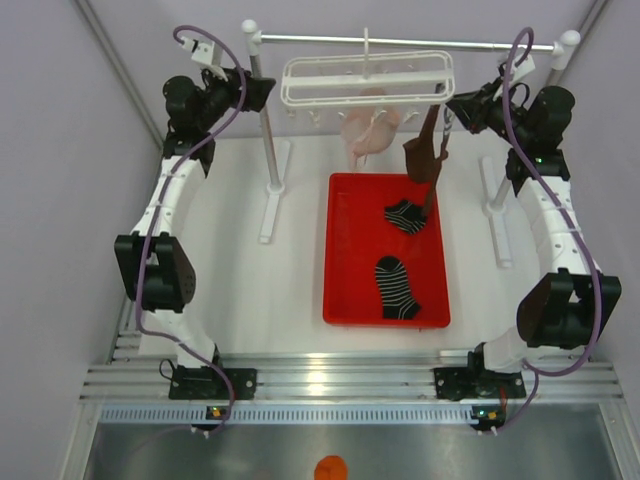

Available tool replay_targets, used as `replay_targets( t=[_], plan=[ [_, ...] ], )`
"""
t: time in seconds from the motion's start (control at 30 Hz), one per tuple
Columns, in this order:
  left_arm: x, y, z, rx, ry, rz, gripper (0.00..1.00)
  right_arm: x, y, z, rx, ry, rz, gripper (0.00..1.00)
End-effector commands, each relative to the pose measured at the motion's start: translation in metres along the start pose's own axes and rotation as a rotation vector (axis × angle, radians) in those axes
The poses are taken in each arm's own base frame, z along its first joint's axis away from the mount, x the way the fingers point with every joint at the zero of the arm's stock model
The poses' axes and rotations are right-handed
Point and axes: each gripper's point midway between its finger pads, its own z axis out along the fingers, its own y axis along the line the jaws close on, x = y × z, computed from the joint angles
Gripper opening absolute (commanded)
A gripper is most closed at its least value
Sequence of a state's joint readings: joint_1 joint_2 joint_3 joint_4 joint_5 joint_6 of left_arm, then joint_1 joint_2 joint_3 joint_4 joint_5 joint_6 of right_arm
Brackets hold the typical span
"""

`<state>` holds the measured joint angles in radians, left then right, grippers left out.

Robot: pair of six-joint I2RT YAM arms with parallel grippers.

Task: Clip the socks to the hanger
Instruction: Adjust the clothesline at the center of the board.

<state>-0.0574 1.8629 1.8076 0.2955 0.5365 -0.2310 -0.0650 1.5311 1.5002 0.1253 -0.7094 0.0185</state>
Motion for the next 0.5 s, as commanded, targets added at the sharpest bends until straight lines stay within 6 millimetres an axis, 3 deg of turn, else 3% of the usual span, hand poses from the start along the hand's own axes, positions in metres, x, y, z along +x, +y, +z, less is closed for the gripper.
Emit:
replay_targets(
  t=[0.0, 0.03, 0.07, 0.1, 0.13, 0.17, 0.27, 0.3, 0.37, 0.4, 0.43, 0.47],
  plan=[
    [-0.055, -0.047, -0.03, 0.123, -0.1, -0.018, 0.78, -0.031, 0.016, -0.004, -0.031, -0.065, -0.065, 0.0],
    [-0.071, -0.059, -0.043, 0.129, -0.121, -0.019, 0.8, -0.031, 0.016, -0.005, -0.033, -0.064, -0.064, 0.0],
    [-0.075, -0.065, -0.05, 0.133, -0.126, -0.041, 0.81, -0.03, 0.017, -0.004, -0.034, -0.063, -0.061, 0.0],
    [-0.063, -0.067, -0.056, 0.127, -0.102, -0.062, 0.82, -0.031, 0.018, -0.005, -0.034, -0.064, -0.062, 0.0],
    [-0.079, -0.079, -0.069, 0.132, -0.125, -0.05, 0.84, -0.031, 0.018, -0.005, -0.034, -0.063, -0.063, 0.0],
    [-0.064, -0.075, -0.074, 0.1, -0.086, -0.083, 0.84, -0.032, 0.018, -0.005, -0.033, -0.065, -0.065, 0.0],
    [-0.066, -0.086, -0.097, 0.086, -0.064, -0.08, 0.82, -0.034, 0.02, -0.006, -0.036, -0.068, -0.065, 0.0],
    [-0.048, -0.092, -0.104, 0.108, -0.019, -0.096, 0.81, -0.034, 0.021, -0.006, -0.036, -0.068, -0.065, 0.0],
    [-0.046, -0.109, -0.119, 0.155, -0.005, -0.088, 0.75, -0.034, 0.022, -0.007, -0.037, -0.068, -0.066, 0.0],
    [-0.028, -0.119, -0.126, 0.202, 0.04, -0.111, 0.73, -0.035, 0.022, -0.007, -0.038, -0.069, -0.066, 0.0],
    [-0.028, -0.128, -0.132, 0.229, 0.04, -0.105, 0.72, -0.035, 0.023, -0.007, -0.039, -0.069, -0.067, 0.0],
    [-0.014, -0.133, -0.137, 0.248, 0.064, -0.107, 0.7, -0.034, 0.024, -0.007, -0.042, -0.067, -0.063, 0.0]
  ],
)
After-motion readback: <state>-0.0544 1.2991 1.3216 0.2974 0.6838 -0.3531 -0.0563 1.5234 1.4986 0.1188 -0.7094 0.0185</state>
